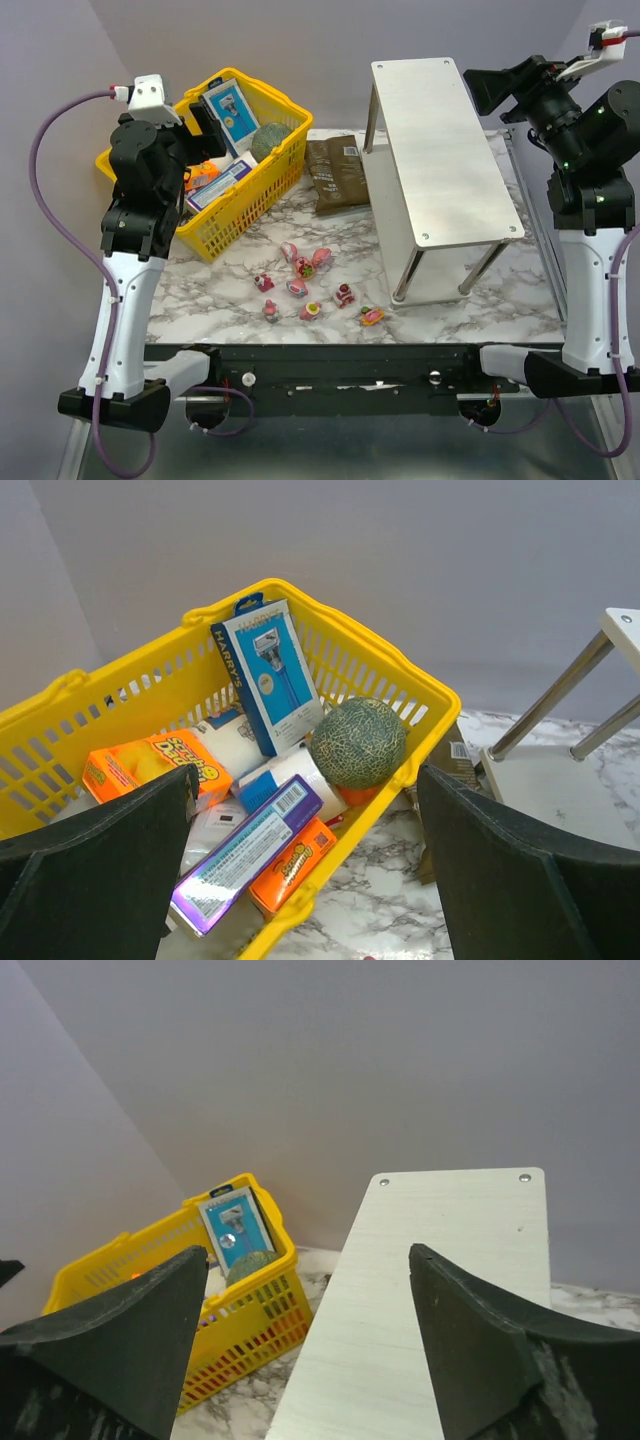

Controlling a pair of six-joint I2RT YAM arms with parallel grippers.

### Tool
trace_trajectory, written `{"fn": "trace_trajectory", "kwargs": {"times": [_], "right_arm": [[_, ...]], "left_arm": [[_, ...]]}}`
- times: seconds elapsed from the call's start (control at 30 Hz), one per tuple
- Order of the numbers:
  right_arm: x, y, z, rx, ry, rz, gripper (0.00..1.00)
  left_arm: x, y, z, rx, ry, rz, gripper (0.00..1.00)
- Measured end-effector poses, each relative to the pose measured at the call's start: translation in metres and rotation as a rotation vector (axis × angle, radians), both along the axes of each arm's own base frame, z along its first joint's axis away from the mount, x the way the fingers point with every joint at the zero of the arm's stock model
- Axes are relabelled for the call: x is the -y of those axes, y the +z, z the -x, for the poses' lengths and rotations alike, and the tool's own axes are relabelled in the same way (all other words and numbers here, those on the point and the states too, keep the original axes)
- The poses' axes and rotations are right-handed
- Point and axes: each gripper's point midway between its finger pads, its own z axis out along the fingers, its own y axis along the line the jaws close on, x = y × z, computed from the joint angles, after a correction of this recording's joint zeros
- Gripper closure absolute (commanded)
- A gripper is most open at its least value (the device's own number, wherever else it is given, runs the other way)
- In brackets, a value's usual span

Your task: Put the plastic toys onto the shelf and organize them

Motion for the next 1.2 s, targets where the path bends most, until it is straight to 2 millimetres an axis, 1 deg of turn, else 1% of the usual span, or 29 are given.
{"fn": "trace_trajectory", "kwargs": {"times": [0.03,0.27,0.43,0.53,0.63,0.7,0.73,0.8,0.9,1.0,1.03,1.2], "right_arm": [[0.000,0.000,0.001,-0.002,-0.001,-0.001,0.00],[0.001,-0.004,0.007,-0.011,-0.005,0.001,0.00],[0.000,-0.008,0.007,-0.028,-0.001,0.004,0.00],[-0.006,-0.012,0.006,-0.049,0.041,0.022,0.00],[-0.023,-0.016,0.006,-0.065,0.099,0.058,0.00],[-0.048,-0.022,0.010,-0.073,0.168,0.097,0.00],[-0.067,-0.027,0.015,-0.077,0.217,0.123,0.00],[-0.102,-0.037,0.028,-0.083,0.310,0.167,0.00],[-0.144,-0.054,0.045,-0.096,0.408,0.221,0.00],[-0.180,-0.078,0.059,-0.125,0.476,0.275,0.00],[-0.189,-0.087,0.060,-0.137,0.486,0.294,0.00],[-0.247,-0.134,0.075,-0.192,0.549,0.408,0.02]], "left_arm": [[0.000,-0.002,0.000,-0.004,-0.003,-0.003,0.01],[0.001,-0.017,0.003,-0.022,-0.012,-0.009,0.01],[0.003,-0.025,0.005,-0.031,-0.024,-0.011,0.01],[0.005,-0.027,0.007,-0.032,-0.034,-0.010,0.01],[0.008,-0.029,0.009,-0.033,-0.051,-0.009,0.01],[0.010,-0.029,0.009,-0.035,-0.067,-0.008,0.01],[0.012,-0.030,0.010,-0.040,-0.078,-0.007,0.01],[0.016,-0.034,0.011,-0.055,-0.099,0.000,0.01],[0.022,-0.043,0.013,-0.092,-0.127,0.015,0.01],[0.027,-0.050,0.015,-0.122,-0.152,0.031,0.01],[0.029,-0.052,0.016,-0.132,-0.159,0.039,0.01],[0.026,-0.065,0.023,-0.175,-0.142,0.063,0.01]]}}
